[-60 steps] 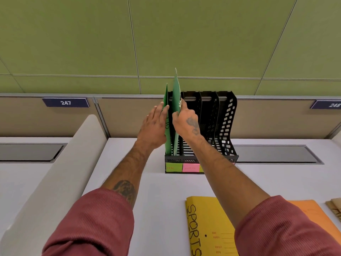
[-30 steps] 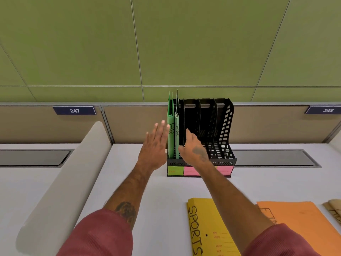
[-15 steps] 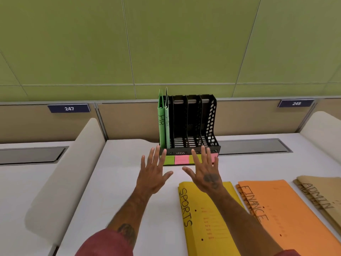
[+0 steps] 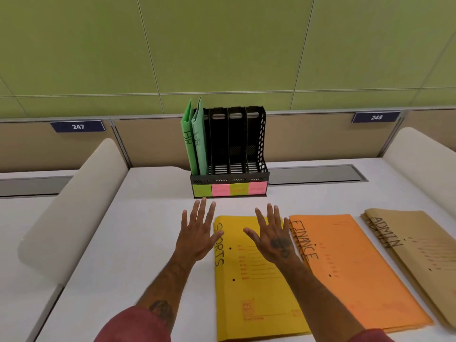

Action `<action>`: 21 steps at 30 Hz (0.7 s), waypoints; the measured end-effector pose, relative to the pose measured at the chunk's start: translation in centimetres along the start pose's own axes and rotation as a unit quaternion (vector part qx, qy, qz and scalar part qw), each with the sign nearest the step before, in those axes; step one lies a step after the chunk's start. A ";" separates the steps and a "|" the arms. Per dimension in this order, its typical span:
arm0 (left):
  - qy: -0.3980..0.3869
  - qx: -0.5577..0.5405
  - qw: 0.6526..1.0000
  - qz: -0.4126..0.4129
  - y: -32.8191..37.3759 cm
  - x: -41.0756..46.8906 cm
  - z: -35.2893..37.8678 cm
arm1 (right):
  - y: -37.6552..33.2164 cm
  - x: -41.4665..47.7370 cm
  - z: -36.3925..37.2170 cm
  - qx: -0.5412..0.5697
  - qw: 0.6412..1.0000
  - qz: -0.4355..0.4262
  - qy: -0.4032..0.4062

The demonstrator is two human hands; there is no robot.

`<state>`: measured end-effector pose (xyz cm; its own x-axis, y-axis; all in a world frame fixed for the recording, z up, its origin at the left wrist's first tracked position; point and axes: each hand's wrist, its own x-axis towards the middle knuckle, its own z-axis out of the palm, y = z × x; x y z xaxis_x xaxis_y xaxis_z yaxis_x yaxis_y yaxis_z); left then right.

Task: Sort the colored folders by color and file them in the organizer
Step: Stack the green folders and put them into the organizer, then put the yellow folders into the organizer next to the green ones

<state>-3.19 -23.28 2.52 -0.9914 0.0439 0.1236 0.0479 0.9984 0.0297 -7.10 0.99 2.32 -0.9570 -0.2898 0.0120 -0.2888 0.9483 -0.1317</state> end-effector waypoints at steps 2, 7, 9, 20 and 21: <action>0.014 -0.011 1.000 -0.005 1.6 -0.9 0.2 | 1.3 -1.2 0.6 0.001 1.000 -0.007 -0.013; -0.020 -0.027 0.998 -0.045 5.0 -3.3 2.0 | 3.7 -3.7 2.1 0.024 0.998 -0.019 -0.047; -0.054 -0.004 0.997 -0.058 5.9 -4.3 3.0 | 4.4 -4.5 3.0 0.037 0.997 -0.015 -0.059; -0.158 -0.132 0.972 -0.109 9.2 -6.8 6.4 | 7.0 -7.2 6.5 0.097 0.982 0.073 -0.147; -0.162 -0.147 0.968 -0.126 9.4 -7.0 6.6 | 7.1 -7.4 6.6 0.088 0.982 0.077 -0.147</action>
<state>3.37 -13.94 -4.62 -0.9599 -0.1443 -0.2402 -0.2158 0.9275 0.3053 -1.93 9.03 -5.22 -0.9328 -0.1931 -0.3042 -0.1068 0.9545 -0.2784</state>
